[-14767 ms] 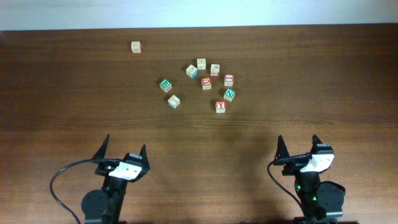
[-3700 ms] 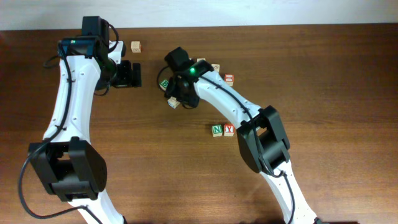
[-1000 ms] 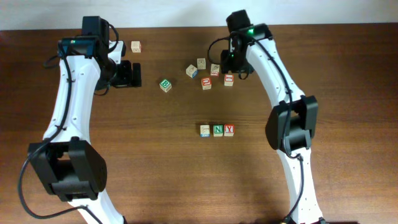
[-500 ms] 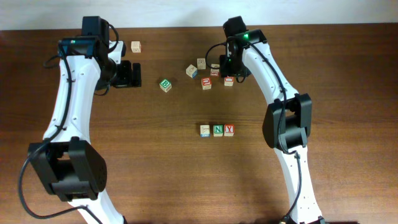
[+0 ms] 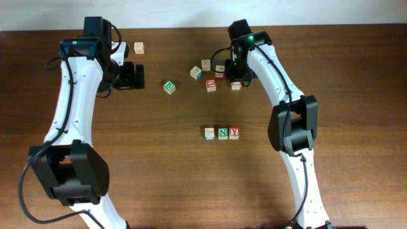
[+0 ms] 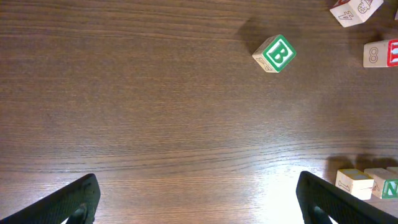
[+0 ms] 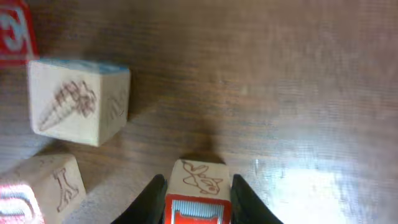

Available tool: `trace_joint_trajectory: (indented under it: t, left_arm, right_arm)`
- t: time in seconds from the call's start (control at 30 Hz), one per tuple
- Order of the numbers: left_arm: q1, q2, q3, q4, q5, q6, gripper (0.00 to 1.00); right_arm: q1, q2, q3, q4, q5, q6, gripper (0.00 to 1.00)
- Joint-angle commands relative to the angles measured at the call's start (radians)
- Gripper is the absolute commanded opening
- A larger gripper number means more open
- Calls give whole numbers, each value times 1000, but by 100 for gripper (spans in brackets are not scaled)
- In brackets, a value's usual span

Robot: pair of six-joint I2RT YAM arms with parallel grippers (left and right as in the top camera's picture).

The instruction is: Rotate 5 blocks

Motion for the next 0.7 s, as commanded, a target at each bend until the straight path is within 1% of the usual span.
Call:
trace_joint_trajectory:
  t: [0.0, 0.13, 0.27, 0.43, 0.67]
  left_arm:
    - [2, 8, 19, 2, -8, -10, 99]
    - [2, 8, 19, 2, -8, -10, 99]
    - [2, 8, 19, 2, -8, -10, 99]
    - [2, 8, 19, 2, -8, -10, 99]
    - [2, 8, 19, 2, -8, -10, 99]
  right_arm:
    - [4, -8, 5, -77, -26, 43, 25]
    - [4, -22, 10, -216, -99, 49, 25]
    - [6, -21, 6, -357, -102, 56, 25]
    - [6, -21, 6, -473, -103, 56, 25]
    - [29, -27, 0, -476, -160, 48, 25]
